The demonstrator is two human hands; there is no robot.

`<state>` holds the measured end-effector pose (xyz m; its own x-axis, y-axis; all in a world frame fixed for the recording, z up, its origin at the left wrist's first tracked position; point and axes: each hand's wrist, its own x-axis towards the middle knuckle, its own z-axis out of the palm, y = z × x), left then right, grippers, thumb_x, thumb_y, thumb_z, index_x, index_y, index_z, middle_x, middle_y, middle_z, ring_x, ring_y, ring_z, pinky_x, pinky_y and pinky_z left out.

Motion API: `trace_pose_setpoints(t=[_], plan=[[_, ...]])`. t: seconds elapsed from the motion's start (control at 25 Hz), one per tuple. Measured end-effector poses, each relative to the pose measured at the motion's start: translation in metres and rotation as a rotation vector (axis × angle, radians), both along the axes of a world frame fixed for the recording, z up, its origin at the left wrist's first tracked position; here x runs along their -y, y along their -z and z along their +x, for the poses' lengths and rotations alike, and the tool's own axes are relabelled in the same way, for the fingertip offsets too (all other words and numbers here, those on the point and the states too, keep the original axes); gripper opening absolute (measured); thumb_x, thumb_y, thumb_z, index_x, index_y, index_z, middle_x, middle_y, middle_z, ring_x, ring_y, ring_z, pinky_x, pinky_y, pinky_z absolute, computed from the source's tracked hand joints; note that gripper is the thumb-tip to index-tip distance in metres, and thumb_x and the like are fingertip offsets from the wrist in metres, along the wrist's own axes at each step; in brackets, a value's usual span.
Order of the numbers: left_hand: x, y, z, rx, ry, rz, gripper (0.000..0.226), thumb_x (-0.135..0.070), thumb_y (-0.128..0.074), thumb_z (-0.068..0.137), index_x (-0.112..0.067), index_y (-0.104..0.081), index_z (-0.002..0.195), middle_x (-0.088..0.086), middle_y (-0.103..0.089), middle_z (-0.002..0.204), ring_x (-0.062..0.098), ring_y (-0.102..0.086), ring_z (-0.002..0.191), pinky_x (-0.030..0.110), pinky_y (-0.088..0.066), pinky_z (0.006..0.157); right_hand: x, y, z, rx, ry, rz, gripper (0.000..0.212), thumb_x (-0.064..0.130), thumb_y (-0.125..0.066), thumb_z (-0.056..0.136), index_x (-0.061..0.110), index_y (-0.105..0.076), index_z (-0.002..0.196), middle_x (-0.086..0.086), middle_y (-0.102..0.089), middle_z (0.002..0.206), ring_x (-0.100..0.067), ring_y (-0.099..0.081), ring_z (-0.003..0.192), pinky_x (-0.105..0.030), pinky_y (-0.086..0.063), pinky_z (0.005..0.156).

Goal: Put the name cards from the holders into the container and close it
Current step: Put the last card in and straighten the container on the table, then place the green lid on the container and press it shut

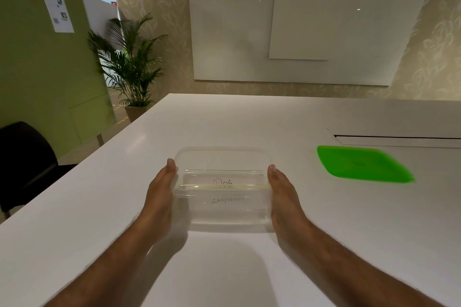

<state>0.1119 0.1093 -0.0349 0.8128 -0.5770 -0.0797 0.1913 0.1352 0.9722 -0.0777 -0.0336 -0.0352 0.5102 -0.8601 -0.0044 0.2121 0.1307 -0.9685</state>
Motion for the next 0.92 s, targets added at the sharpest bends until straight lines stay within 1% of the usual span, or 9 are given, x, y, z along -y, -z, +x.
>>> trace_pose_setpoints(t=[0.12,0.2,0.36,0.48,0.56,0.64,0.72,0.8,0.92], plan=[[-0.005,0.004,-0.004,0.008,-0.014,-0.005,0.040,-0.063,-0.050,0.090,-0.034,-0.065,0.112,-0.025,-0.066,0.110,-0.004,-0.058,0.104,0.031,-0.045,0.086,-0.007,0.001,-0.007,-0.015,-0.014,-0.005,0.039,0.054,-0.046,0.095,0.028,-0.065,0.115,0.001,-0.074,0.110,-0.021,-0.070,0.101,-0.052,-0.055,0.092],[-0.006,0.005,-0.009,0.004,-0.022,-0.013,0.031,-0.062,-0.050,0.090,-0.037,-0.064,0.101,-0.028,-0.069,0.097,-0.008,-0.061,0.092,0.028,-0.046,0.073,-0.008,0.002,-0.012,-0.020,-0.008,-0.018,0.038,0.053,-0.045,0.096,0.026,-0.066,0.115,0.001,-0.074,0.110,-0.021,-0.070,0.101,-0.052,-0.054,0.093],[-0.006,0.008,-0.015,0.004,-0.023,-0.039,0.033,-0.061,-0.050,0.090,-0.036,-0.064,0.107,-0.026,-0.067,0.105,-0.005,-0.060,0.097,0.032,-0.046,0.082,-0.007,0.001,-0.017,-0.028,0.010,-0.023,0.038,0.048,-0.044,0.099,0.022,-0.065,0.117,-0.003,-0.072,0.114,-0.023,-0.068,0.106,-0.054,-0.050,0.098],[-0.007,0.006,-0.019,0.022,0.000,-0.031,0.051,-0.063,-0.050,0.088,-0.032,-0.058,0.128,-0.020,-0.063,0.117,0.001,-0.057,0.107,0.039,-0.043,0.099,-0.003,0.004,-0.020,-0.039,-0.002,-0.013,0.039,0.052,-0.045,0.097,0.025,-0.064,0.118,0.000,-0.071,0.115,-0.022,-0.068,0.106,-0.053,-0.051,0.097],[-0.010,0.001,-0.021,0.035,0.049,-0.010,0.056,-0.068,-0.052,0.080,-0.032,-0.059,0.123,-0.020,-0.063,0.117,0.003,-0.056,0.111,0.040,-0.042,0.100,0.000,0.006,-0.023,-0.040,-0.039,0.015,0.044,0.058,-0.046,0.094,0.028,-0.063,0.121,0.003,-0.072,0.115,-0.019,-0.069,0.105,-0.050,-0.054,0.093],[-0.015,-0.010,-0.020,0.075,0.088,0.024,0.057,-0.072,-0.055,0.071,-0.031,-0.064,0.110,-0.022,-0.067,0.110,0.007,-0.056,0.115,0.037,-0.045,0.092,0.007,0.007,-0.025,-0.040,-0.051,0.016,0.047,0.061,-0.047,0.091,0.029,-0.062,0.122,0.004,-0.070,0.120,-0.015,-0.067,0.108,-0.043,-0.053,0.094],[-0.018,-0.022,-0.014,0.252,0.092,0.165,0.069,-0.075,-0.054,0.070,-0.032,-0.062,0.122,-0.014,-0.063,0.127,0.016,-0.052,0.126,0.037,-0.042,0.098,0.020,0.006,-0.027,-0.044,0.001,-0.040,0.049,0.060,-0.048,0.091,0.028,-0.058,0.126,0.004,-0.060,0.135,-0.010,-0.058,0.120,-0.036,-0.042,0.105],[-0.015,-0.036,-0.009,0.494,0.060,0.373,0.088,-0.077,-0.051,0.073,-0.029,-0.043,0.146,-0.004,-0.044,0.153,0.020,-0.040,0.140,0.040,-0.034,0.108,0.038,-0.001,-0.032,-0.095,0.051,-0.160,0.063,0.066,-0.046,0.087,0.028,-0.048,0.138,0.005,-0.049,0.146,-0.008,-0.046,0.128,-0.033,-0.031,0.112],[0.009,-0.060,-0.014,0.805,0.040,0.451,0.097,-0.080,-0.047,0.074,-0.027,-0.029,0.153,-0.001,-0.030,0.161,0.022,-0.033,0.145,0.045,-0.030,0.114,0.072,-0.013,-0.044,-0.300,0.100,-0.405,0.086,0.075,-0.035,0.079,0.024,-0.037,0.147,0.005,-0.038,0.154,-0.012,-0.036,0.140,-0.037,-0.021,0.120]])
